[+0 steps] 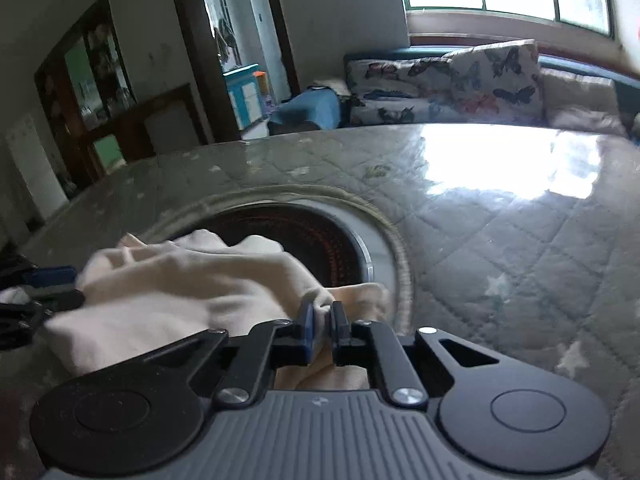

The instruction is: Fold clothes

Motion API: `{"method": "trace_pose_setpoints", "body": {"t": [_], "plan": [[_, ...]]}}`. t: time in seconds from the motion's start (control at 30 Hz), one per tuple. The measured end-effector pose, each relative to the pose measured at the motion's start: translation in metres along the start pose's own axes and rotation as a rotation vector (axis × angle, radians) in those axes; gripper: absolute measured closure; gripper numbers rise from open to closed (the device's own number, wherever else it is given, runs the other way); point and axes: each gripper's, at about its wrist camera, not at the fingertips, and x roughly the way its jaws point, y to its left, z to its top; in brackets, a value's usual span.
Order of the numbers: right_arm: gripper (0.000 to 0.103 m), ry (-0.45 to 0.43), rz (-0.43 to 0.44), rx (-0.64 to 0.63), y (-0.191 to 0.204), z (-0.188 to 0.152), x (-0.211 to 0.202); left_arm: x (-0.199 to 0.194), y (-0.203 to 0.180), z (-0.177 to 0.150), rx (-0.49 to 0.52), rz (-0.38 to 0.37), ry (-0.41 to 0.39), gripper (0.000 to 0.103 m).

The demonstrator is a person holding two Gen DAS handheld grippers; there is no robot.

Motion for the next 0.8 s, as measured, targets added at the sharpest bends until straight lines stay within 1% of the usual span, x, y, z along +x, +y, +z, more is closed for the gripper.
{"method": "trace_pose_setpoints", "body": {"t": [0.1, 0.2, 0.27, 0.37, 0.43, 0.5, 0.57, 0.6, 0.63, 0.67, 0.7, 0.8], "plan": [[0.096, -0.033, -0.036, -0.003, -0.001, 0.003, -0.004, -0.003, 0.003, 0.001, -0.013, 0.005, -0.002, 0.065], [0.096, -0.043, -0.054, -0.007, -0.001, 0.003, -0.003, -0.010, 0.012, 0.001, -0.045, 0.015, -0.012, 0.065], [0.096, -0.044, -0.055, 0.001, -0.002, 0.002, -0.002, -0.014, 0.022, 0.002, -0.097, 0.019, -0.019, 0.065], [0.094, -0.046, -0.045, -0.007, 0.001, 0.002, 0.001, -0.011, 0.039, 0.007, -0.188, 0.010, -0.005, 0.066], [0.090, -0.049, -0.049, -0.021, 0.004, 0.002, 0.001, -0.005, 0.046, 0.011, -0.232, -0.024, 0.016, 0.067], [0.090, -0.051, -0.056, -0.043, 0.008, 0.002, 0.002, 0.006, 0.049, 0.016, -0.261, -0.051, 0.040, 0.067], [0.089, -0.052, -0.053, -0.049, 0.009, 0.002, 0.001, 0.016, 0.049, 0.019, -0.268, -0.066, 0.059, 0.067], [0.084, -0.052, -0.051, -0.051, 0.010, 0.002, 0.001, 0.022, 0.049, 0.021, -0.275, -0.076, 0.069, 0.068], [0.074, -0.050, -0.050, -0.054, 0.010, 0.002, 0.001, 0.027, 0.049, 0.022, -0.279, -0.080, 0.079, 0.069], [0.069, -0.046, -0.049, -0.057, 0.011, 0.002, 0.002, 0.031, 0.049, 0.023, -0.281, -0.082, 0.088, 0.088], [0.067, -0.039, -0.047, -0.060, 0.012, 0.001, 0.004, 0.033, 0.049, 0.025, -0.279, -0.080, 0.087, 0.094], [0.061, -0.026, -0.055, -0.084, 0.016, -0.003, 0.008, 0.027, 0.052, 0.033, -0.256, -0.068, 0.039, 0.096]]}}
